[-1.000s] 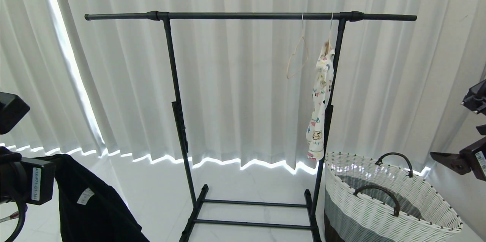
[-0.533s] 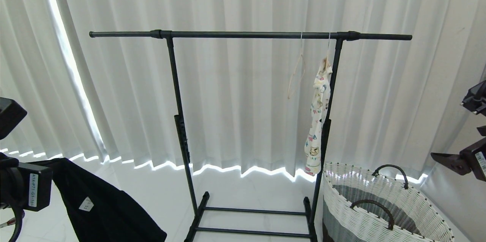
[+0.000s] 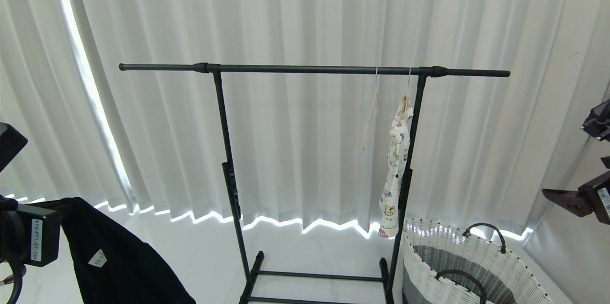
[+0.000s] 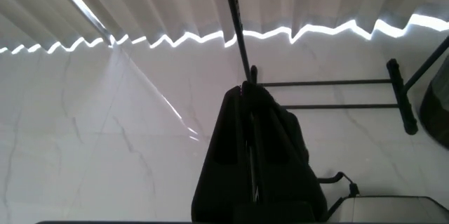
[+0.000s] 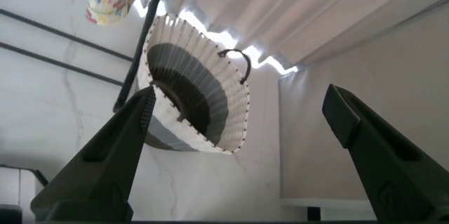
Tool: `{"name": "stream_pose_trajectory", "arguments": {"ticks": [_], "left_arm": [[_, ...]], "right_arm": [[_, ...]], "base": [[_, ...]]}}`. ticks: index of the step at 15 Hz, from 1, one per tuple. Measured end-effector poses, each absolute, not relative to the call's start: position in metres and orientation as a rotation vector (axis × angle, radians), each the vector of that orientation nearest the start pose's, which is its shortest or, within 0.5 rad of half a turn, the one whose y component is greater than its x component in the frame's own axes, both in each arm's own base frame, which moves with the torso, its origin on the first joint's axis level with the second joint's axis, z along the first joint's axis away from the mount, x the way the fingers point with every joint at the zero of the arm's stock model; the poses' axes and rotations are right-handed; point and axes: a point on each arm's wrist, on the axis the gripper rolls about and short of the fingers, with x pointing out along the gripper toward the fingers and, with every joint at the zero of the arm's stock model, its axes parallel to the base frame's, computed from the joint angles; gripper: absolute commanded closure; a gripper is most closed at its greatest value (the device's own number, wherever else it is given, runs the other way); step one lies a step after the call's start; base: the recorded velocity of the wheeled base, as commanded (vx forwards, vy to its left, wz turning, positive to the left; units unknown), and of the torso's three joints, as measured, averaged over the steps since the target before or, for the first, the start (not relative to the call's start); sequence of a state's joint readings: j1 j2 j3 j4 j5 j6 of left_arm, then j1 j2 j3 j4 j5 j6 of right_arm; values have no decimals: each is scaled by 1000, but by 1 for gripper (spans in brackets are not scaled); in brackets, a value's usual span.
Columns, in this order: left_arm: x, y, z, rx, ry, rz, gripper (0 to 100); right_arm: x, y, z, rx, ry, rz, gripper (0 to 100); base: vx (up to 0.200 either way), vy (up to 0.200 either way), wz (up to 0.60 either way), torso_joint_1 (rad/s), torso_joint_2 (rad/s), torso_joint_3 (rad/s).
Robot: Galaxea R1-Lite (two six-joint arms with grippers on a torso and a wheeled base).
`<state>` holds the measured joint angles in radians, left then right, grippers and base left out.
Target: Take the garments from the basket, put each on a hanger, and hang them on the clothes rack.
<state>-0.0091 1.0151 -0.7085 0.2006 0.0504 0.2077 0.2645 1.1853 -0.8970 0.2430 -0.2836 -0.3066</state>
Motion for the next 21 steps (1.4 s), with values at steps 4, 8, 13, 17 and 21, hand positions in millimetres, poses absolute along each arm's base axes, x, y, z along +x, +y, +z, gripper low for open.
{"name": "stream_pose_trajectory", "arguments": {"ticks": [4, 8, 13, 17, 21], "left_arm": [[120, 0, 225, 217, 499, -11, 100], [120, 0, 226, 215, 492, -9, 100], [119, 0, 227, 209, 489, -6, 100], [119, 0, 226, 210, 490, -6, 100], [120, 0, 226, 209, 492, -6, 100]], "right_arm": [[161, 37, 251, -435, 484, 55, 0], [162, 35, 251, -421, 478, 43, 0], [159, 33, 245, -398, 492, 66, 0], [154, 32, 244, -395, 487, 68, 0], [154, 33, 244, -377, 484, 85, 0]], "base": [[0, 0, 0, 254, -537, -293], [0, 0, 0, 267, -560, -295], [80, 40, 0, 115, -230, -125], [200, 200, 0, 8, -18, -4], [200, 200, 0, 10, 1, -2]]}}
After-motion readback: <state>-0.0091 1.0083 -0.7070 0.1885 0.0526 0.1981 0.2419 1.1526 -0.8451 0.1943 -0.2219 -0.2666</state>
